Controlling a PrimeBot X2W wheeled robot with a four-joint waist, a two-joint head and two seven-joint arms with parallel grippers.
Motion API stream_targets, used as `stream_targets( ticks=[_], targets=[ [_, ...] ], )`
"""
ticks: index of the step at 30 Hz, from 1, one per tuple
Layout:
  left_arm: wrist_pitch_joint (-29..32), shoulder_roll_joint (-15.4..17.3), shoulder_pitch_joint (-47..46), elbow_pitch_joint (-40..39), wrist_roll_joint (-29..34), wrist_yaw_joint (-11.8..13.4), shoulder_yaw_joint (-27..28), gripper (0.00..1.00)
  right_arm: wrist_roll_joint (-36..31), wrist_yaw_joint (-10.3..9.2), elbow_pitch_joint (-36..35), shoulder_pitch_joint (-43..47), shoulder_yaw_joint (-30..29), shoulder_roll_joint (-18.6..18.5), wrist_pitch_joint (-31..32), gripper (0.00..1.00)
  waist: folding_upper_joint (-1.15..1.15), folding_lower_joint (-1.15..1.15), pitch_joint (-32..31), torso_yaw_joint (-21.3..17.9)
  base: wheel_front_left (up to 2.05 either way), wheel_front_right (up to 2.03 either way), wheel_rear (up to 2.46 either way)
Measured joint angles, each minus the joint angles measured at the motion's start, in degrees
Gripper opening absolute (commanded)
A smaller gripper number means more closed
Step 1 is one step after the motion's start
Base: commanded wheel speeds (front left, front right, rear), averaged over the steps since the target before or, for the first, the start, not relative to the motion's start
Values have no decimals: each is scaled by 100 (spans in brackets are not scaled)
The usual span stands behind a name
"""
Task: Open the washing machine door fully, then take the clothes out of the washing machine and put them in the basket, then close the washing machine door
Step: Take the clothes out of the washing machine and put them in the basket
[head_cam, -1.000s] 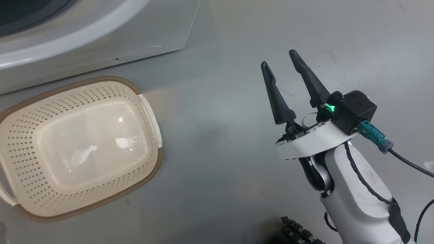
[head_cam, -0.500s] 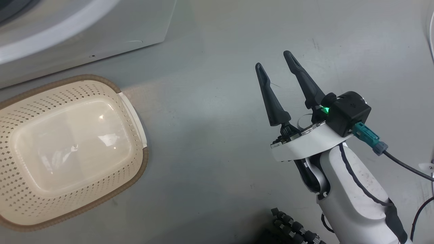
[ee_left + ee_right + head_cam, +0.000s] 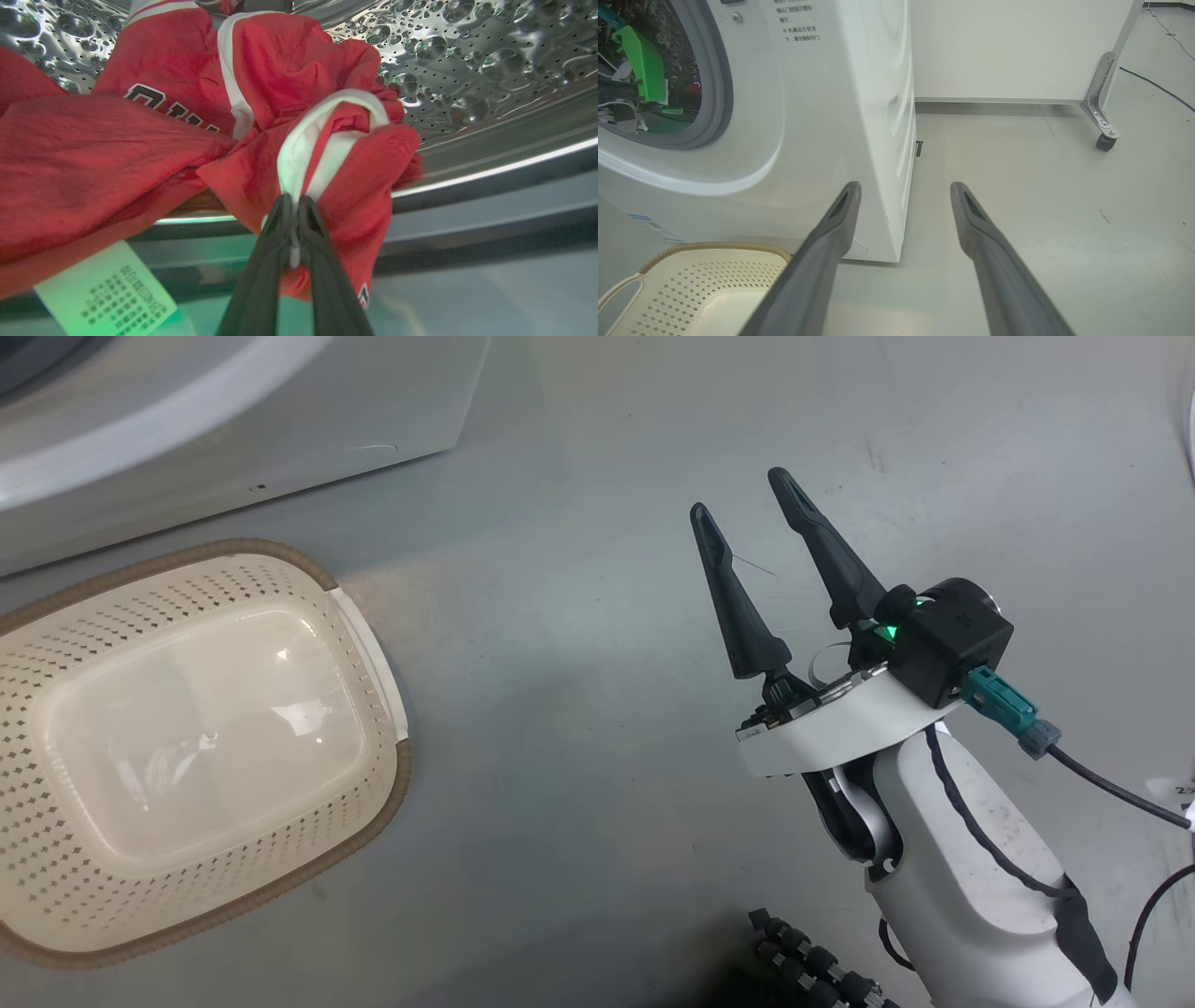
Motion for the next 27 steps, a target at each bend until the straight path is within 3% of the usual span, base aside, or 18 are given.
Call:
stream_targets(
  ticks=[11, 27],
  targets=[
    [94, -15, -144, 208, 1, -46, -103, 0, 36, -33, 13, -21, -4, 0, -1, 100, 0, 0, -24, 44, 0, 0, 0],
    [-1269, -364, 44, 125, 221, -110, -279, 0, -32, -64, 183, -36, -105, -4, 0, 100, 0, 0, -360, 437, 0, 0, 0]
  ],
)
